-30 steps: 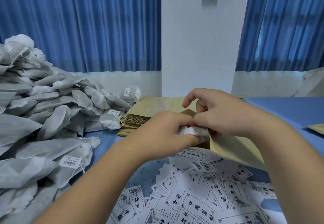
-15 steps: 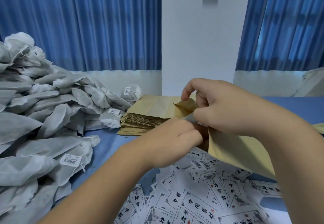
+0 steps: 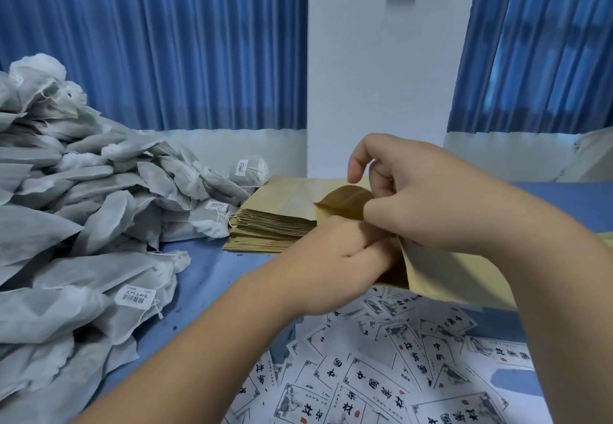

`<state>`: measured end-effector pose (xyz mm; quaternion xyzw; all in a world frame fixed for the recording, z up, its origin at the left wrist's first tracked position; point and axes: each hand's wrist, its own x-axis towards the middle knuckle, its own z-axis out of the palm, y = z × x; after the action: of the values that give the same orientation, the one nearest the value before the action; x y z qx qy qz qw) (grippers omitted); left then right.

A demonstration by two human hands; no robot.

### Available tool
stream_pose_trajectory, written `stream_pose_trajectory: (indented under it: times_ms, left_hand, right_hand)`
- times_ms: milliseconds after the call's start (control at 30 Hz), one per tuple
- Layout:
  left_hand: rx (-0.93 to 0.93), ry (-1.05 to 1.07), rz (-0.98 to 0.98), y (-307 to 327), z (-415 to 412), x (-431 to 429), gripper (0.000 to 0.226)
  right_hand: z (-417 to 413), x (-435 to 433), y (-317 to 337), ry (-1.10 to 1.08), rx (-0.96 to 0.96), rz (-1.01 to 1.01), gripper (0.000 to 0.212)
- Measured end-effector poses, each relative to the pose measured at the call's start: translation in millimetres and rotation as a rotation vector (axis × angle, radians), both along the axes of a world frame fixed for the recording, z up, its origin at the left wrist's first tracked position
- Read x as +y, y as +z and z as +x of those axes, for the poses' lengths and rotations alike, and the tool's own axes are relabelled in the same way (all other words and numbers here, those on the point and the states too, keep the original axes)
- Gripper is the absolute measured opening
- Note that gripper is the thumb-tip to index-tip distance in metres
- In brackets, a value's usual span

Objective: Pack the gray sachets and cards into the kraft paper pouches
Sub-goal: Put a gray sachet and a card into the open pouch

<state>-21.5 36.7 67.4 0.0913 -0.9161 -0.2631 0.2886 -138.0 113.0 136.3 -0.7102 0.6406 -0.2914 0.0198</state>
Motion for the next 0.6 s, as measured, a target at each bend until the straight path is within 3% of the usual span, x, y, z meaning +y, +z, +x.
stream_pose_trajectory:
  times_ms: [167, 267, 300, 433, 500, 600]
  left_hand:
    - [0.154, 0.127, -0.166, -0.2, -0.5, -7.4, 0.022]
    - [0.151, 0.239, -0.132, 9.1, 3.9, -8.3, 0.020]
    - [0.034, 0.264, -0.085, 11.1, 6.1, -9.4, 0.021]
    - [-0.716, 0.316, -0.035, 3.5, 10.4, -11.6, 0.024]
    - [-0.880, 0.347, -0.105, -5.7, 7.3, -13.1, 0.028]
    - [-0.905, 0.380, -0.195, -16.8, 2.9, -18.3, 0.021]
  right_hand:
    - [-8.9, -2.5, -2.5, -0.160, 0.000, 0.070, 0.021]
    - [-13.4, -1.3, -1.1, -0.198, -0.007, 0.097, 0.018]
    - [-15.3, -1.1, -1.2, -0.211, 0.000, 0.107, 0.019]
    - [-21.4, -1.4, -5.5, -0.264, 0.029, 0.201, 0.021]
    - [-22.4, -3.3, -9.0, -0.275, 0.023, 0.268, 0.020]
    - [-26.2, -6.4, -9.8, -0.299, 0.020, 0.256, 0.018]
